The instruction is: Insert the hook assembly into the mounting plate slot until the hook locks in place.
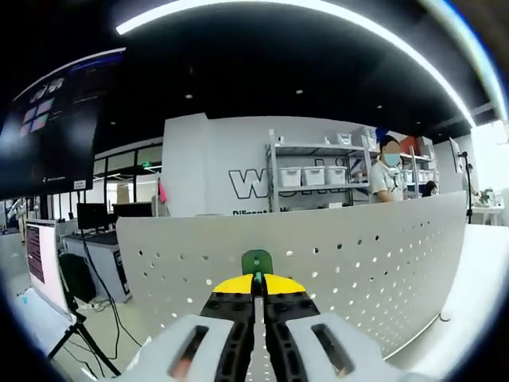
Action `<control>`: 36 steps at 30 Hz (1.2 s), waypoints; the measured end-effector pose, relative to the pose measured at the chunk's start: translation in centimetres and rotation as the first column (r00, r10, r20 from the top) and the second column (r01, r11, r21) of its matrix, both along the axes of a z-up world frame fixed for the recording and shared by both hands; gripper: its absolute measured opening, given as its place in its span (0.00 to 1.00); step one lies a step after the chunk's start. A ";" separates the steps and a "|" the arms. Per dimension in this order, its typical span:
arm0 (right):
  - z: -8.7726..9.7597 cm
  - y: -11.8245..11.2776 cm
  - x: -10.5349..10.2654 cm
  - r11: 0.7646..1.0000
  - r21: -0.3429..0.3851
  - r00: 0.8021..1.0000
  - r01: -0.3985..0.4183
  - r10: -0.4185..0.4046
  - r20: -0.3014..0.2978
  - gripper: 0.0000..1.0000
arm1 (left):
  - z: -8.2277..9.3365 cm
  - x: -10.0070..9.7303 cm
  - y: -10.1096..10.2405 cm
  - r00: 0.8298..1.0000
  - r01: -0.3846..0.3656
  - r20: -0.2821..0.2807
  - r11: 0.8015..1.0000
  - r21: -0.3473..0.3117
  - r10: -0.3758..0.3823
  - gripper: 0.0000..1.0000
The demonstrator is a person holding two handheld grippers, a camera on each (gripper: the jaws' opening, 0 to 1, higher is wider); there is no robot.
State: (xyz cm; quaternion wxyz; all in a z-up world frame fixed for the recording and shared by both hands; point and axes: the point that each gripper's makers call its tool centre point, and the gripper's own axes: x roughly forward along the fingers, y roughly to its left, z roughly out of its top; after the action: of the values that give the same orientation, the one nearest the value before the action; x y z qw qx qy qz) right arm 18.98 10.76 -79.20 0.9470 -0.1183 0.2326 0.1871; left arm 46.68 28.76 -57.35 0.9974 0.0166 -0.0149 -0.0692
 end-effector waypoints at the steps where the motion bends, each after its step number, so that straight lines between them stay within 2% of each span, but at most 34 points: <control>1: 0.0 0.0 0.0 1.000 -0.001 1.000 -0.001 0.001 0.000 0.79 | 0.0 0.1 0.0 1.000 0.000 0.002 1.000 0.001 0.000 0.01; 8: -0.1 0.1 -0.1 1.000 0.000 1.000 -0.003 0.003 -0.006 0.78 | 0.4 0.6 -0.2 1.000 -0.005 0.020 1.000 -0.002 0.005 0.01; 17: -0.4 0.4 -0.2 1.000 0.001 1.000 -0.018 0.018 -0.018 0.77 | -0.3 1.3 -0.2 1.000 -0.007 -0.002 1.000 0.001 0.007 0.01; 22: -0.3 0.3 -0.2 1.000 0.001 1.000 -0.016 0.016 -0.016 0.77 | -0.8 1.6 -0.4 1.000 -0.010 -0.020 1.000 -0.026 0.010 0.01; 29: -0.3 0.2 -0.2 1.000 -0.001 1.000 -0.011 0.011 -0.018 0.77 | -1.0 1.4 -0.6 0.999 -0.013 -0.030 1.000 -0.024 0.012 0.01; 30: -0.3 0.2 -0.2 1.000 -0.003 1.000 -0.012 0.012 -0.018 0.77 | -1.0 1.3 -0.7 1.000 -0.012 -0.021 1.000 -0.015 0.012 0.01; 31: -0.4 0.2 -0.2 1.000 -0.004 1.000 -0.013 0.013 -0.018 0.77 | -1.0 1.2 -0.6 1.000 -0.011 -0.017 0.999 0.032 0.011 0.01; 33: -0.3 0.2 -0.2 1.000 -0.002 1.000 -0.013 0.012 -0.016 0.76 | -1.0 1.1 -0.7 1.000 0.002 -0.018 1.000 -0.010 -0.002 0.01; 36: 0.1 0.1 0.0 1.000 0.006 1.000 -0.008 0.008 0.001 0.76 | -0.9 0.9 -0.7 1.000 0.008 -0.028 1.000 -0.001 -0.008 0.01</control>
State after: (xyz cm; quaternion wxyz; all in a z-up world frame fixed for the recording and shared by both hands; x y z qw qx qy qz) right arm 18.94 10.87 -79.13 0.9468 -0.1167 0.2310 0.1914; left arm 47.54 28.07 -58.28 0.9972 0.0150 -0.0012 -0.0732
